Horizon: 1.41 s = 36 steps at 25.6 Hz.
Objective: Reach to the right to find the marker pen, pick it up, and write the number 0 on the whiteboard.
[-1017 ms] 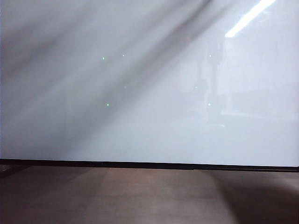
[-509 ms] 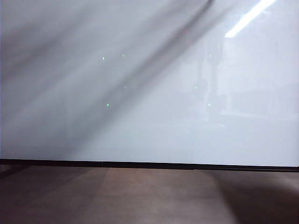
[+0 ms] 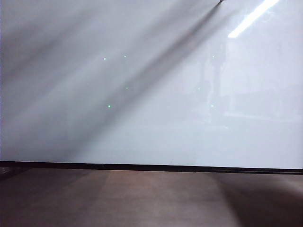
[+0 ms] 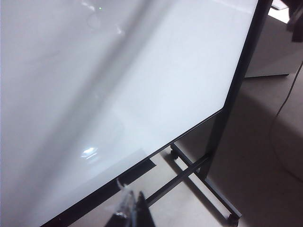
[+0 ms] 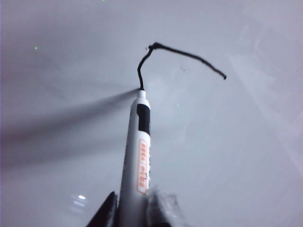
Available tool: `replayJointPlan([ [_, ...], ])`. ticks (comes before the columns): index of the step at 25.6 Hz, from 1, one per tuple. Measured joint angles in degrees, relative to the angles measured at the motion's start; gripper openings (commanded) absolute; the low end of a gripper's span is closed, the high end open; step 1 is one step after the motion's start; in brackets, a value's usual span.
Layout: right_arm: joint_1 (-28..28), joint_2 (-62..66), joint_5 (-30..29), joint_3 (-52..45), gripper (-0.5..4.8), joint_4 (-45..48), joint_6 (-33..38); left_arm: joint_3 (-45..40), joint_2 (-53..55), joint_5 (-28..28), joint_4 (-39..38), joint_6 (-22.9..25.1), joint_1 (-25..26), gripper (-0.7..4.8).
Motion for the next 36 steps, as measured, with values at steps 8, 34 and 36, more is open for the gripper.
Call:
replayJointPlan([
  [8,0.0,1.4,0.6,0.0,-0.05,-2.1,1.1,0.0,0.0,0.0,-0.6,0.0,0.0,-0.05],
  [34,0.0,2.4,0.5,0.0,-0.05,-8.9,2.6,0.0,0.0,0.0,-0.9,0.0,0.0,-0.05],
  [36,0.0,2.6,0.6,0.0,-0.05,-9.2,2.6,0.0,0.0,0.0,-0.9,0.0,0.0,-0.06],
])
